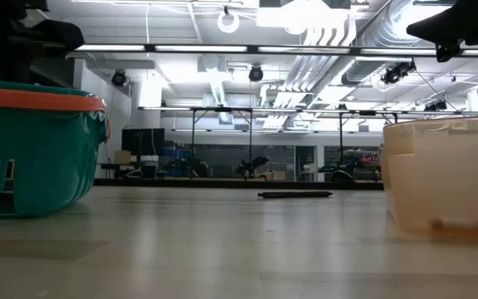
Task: Sort pens & pencils
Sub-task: Put the black pen into the blue bin
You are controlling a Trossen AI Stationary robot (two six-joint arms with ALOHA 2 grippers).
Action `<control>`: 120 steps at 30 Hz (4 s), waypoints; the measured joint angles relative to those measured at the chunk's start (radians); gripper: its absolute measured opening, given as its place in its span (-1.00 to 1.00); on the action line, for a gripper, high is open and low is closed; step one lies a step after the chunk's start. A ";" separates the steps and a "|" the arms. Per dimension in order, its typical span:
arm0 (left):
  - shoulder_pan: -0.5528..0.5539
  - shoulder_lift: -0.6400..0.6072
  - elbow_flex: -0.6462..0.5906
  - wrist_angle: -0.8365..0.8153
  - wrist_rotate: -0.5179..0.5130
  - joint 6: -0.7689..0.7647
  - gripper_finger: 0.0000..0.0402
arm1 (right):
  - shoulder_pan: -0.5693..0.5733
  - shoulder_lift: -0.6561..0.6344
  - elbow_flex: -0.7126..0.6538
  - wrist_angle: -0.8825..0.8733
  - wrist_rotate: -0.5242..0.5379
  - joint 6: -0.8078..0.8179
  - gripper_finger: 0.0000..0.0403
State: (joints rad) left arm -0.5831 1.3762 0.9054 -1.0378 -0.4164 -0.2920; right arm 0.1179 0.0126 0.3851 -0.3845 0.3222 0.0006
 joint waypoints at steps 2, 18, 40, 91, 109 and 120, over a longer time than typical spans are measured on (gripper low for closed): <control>0.000 0.000 0.000 0.000 0.000 0.000 -0.85 | 0.000 0.000 0.000 0.000 0.000 0.000 -1.00; 0.000 0.000 0.000 0.024 0.017 0.086 -0.88 | 0.000 0.000 0.000 0.000 0.000 0.000 -1.00; 0.000 0.064 -0.063 0.078 0.010 0.087 -0.86 | 0.000 0.000 0.000 -0.001 0.000 0.000 -1.00; 0.334 0.061 0.163 0.301 -0.236 0.349 -0.53 | 0.000 0.000 0.000 -0.009 0.000 0.000 -1.00; 0.750 0.479 0.330 0.707 0.245 0.158 -0.53 | 0.000 0.001 0.000 -0.022 0.000 0.000 -1.00; 0.810 0.730 0.603 0.603 0.247 0.134 -0.27 | 0.000 0.001 0.000 -0.034 0.000 0.000 -1.00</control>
State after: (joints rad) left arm 0.2268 2.1066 1.5081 -0.4346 -0.1699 -0.1581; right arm 0.1178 0.0134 0.3847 -0.4185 0.3222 0.0004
